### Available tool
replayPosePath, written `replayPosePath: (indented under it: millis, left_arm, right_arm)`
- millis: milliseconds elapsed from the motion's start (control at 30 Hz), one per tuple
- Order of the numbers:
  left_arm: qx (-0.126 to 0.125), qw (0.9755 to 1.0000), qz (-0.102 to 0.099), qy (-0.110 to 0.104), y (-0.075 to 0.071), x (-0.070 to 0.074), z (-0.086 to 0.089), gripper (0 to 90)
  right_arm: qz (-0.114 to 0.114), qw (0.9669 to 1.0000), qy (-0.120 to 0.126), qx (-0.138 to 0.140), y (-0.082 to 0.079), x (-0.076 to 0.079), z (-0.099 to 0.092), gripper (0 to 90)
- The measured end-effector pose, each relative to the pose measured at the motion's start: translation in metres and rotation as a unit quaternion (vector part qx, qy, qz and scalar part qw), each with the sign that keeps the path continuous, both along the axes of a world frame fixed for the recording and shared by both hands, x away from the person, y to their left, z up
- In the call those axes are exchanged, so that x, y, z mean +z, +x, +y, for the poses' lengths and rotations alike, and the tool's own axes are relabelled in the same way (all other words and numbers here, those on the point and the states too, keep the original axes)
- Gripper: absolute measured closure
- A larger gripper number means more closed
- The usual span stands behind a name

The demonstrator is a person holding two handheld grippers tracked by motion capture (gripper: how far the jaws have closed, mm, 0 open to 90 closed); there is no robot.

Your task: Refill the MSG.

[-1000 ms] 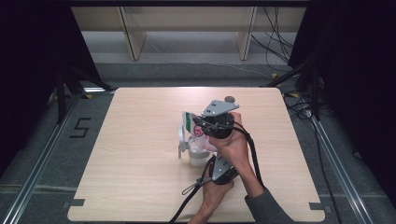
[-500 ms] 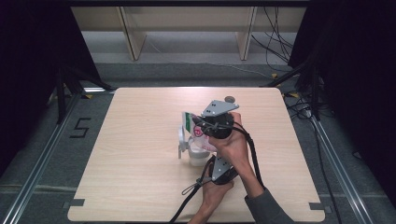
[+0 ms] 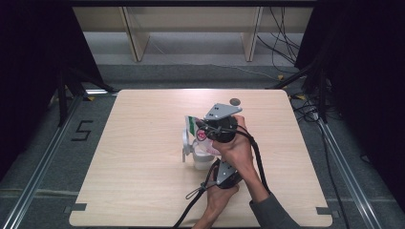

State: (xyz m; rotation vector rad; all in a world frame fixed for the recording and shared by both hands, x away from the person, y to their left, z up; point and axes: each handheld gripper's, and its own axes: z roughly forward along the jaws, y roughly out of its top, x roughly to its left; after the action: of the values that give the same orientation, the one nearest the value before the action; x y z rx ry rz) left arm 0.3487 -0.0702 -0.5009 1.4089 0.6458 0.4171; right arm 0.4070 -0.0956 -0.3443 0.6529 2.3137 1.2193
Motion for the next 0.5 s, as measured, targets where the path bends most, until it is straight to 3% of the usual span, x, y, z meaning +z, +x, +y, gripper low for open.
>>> replayPosePath:
  millis: [33,300,367,400,467,500]
  left_arm:
    - [0.000,1.0000,0.000,0.000,0.0000,0.0001,0.0001,80.8]
    - [0.002,1.0000,-0.002,-0.006,0.0000,0.0008,-0.0009,80.9]
    - [-0.018,0.9998,-0.004,-0.004,0.0015,0.0004,-0.0004,80.8]
    - [0.003,1.0000,0.000,-0.009,0.0007,-0.0002,-0.0010,80.8]
    - [-0.002,1.0000,0.000,0.002,0.0012,0.0002,0.0018,80.9]
    - [0.002,1.0000,-0.002,-0.004,0.0012,0.0001,0.0005,80.8]
  right_arm:
    - [-0.009,1.0000,0.000,-0.002,0.0003,0.0000,-0.0002,87.5]
    - [-0.008,1.0000,0.000,-0.001,-0.0013,0.0021,-0.0005,87.5]
    - [-0.013,0.9999,-0.004,-0.003,-0.0005,0.0003,0.0008,87.5]
    - [-0.013,0.9999,-0.007,-0.001,-0.0001,-0.0002,0.0011,87.5]
    - [-0.011,0.9999,-0.001,-0.004,-0.0003,-0.0003,0.0012,87.5]
    - [-0.013,0.9999,-0.001,-0.002,-0.0003,0.0001,0.0011,87.5]
